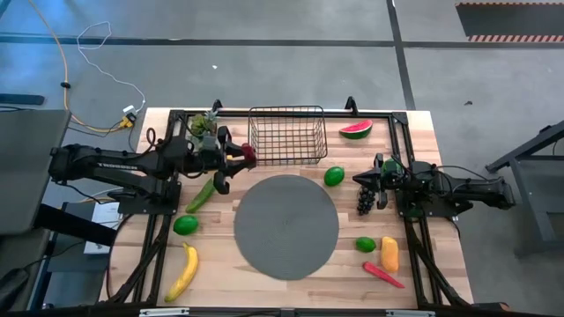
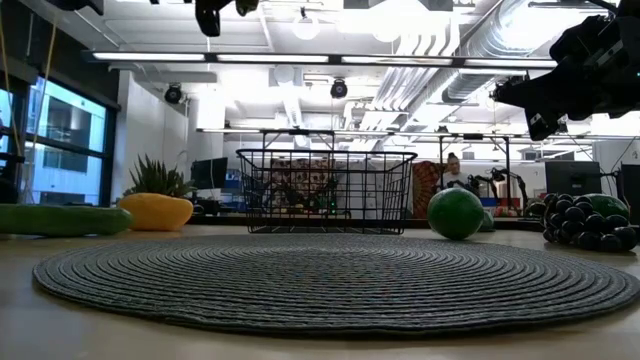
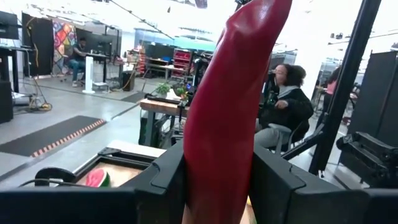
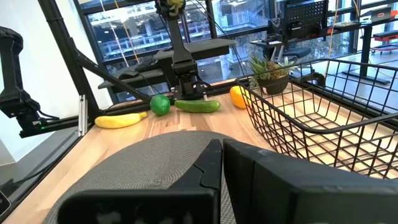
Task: Build produce basket
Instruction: Put the red chili pepper into the black wire basket
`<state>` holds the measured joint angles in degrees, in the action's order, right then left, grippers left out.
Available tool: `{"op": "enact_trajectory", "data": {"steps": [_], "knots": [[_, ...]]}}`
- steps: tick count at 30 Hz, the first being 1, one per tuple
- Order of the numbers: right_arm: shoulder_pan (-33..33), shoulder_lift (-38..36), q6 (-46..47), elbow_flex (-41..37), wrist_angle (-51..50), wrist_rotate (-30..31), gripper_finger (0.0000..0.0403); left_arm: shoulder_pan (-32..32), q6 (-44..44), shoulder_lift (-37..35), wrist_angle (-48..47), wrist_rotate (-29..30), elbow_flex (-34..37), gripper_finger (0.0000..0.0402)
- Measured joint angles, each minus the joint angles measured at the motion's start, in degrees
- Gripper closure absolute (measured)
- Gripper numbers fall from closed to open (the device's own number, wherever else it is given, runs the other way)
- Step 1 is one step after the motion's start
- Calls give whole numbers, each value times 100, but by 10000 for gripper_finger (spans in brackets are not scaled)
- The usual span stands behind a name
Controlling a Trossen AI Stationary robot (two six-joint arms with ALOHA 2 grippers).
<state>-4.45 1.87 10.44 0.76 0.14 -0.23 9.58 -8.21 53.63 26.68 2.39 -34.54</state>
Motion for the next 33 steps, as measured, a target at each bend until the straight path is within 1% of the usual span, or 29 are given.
{"op": "enact_trajectory", "data": {"steps": [8,11,13,15,17,24,27,30,33], "knots": [[0,0,0,0,0,1,402,0,76,0,1,4,0,275],[0,0,0,1,0,1,402,0,-50,28,-30,257,-52,275],[0,0,0,1,2,0,402,32,-164,172,-237,396,-296,275],[0,0,0,-1,0,0,402,173,-136,386,-777,412,-756,275],[0,-2,0,0,0,0,402,339,75,713,-1439,365,-1373,275],[0,-2,0,-1,1,0,402,1216,844,2373,-3607,307,-3677,275],[0,-2,0,-1,0,0,402,1570,1163,3117,-4645,131,-4558,275],[0,-2,0,1,0,2,402,1777,1594,3807,-5300,86,-5216,275],[0,-2,-1,0,0,1,402,1932,1953,4434,-5715,64,-5654,275]]}}
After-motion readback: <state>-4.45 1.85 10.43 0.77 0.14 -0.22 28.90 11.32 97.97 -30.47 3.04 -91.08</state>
